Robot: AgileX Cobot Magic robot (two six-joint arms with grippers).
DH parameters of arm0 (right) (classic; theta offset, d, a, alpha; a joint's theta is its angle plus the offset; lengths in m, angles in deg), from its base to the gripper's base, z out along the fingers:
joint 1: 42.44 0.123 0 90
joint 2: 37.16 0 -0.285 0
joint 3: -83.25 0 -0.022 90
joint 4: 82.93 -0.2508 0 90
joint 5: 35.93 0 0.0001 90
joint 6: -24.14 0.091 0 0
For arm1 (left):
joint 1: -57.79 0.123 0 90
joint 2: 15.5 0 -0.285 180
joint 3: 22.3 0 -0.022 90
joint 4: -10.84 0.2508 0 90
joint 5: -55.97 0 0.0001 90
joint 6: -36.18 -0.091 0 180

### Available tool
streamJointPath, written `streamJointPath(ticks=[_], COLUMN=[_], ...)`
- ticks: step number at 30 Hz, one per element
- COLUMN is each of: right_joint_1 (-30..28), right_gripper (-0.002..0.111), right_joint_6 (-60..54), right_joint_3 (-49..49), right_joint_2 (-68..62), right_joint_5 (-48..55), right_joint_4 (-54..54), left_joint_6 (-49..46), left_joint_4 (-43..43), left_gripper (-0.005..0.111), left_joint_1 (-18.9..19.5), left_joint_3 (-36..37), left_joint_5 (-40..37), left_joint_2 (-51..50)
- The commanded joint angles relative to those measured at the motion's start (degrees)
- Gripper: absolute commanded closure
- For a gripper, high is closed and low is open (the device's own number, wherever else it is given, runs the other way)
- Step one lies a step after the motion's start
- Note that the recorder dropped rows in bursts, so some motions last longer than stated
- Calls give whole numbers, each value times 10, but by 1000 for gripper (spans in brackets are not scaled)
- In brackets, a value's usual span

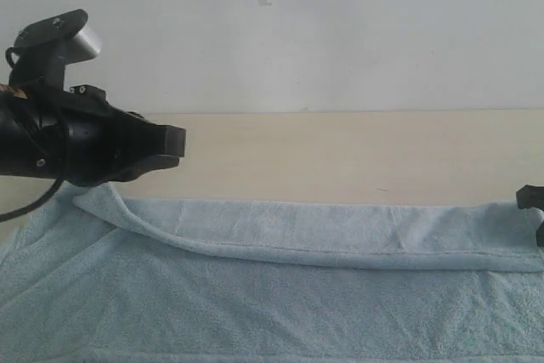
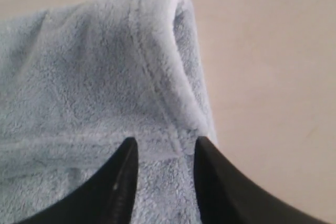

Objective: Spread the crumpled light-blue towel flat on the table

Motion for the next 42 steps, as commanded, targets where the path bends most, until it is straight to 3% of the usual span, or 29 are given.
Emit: streamJointPath(ticks=[1,24,26,30,42], right_joint_1=[-5,-5,-5,-5,-5], right_gripper=[67,68,76,108,108], right_joint_6=[3,-32,-33,-33,-32], right_joint_3=[-2,-2,-2,-2,-2], right_joint_2=[-10,-65,-65,-65,-52], right_joint_5=[-37,-49,-49,-43,-49], right_joint_4=[-2,-43,-45,-52,-72], left_joint_6=[-28,-44,-45,-47,-50], left_joint_4=[-8,-8,-8,-8,-8], left_gripper=[103,103,103,103,103], left_joint_1=[-33,-37,-37,-37,-37], left_joint_3=[-1,-1,-1,-1,-1], left_joint_5=[24,36,36,36,35], left_joint_2=[3,3,3,3,3])
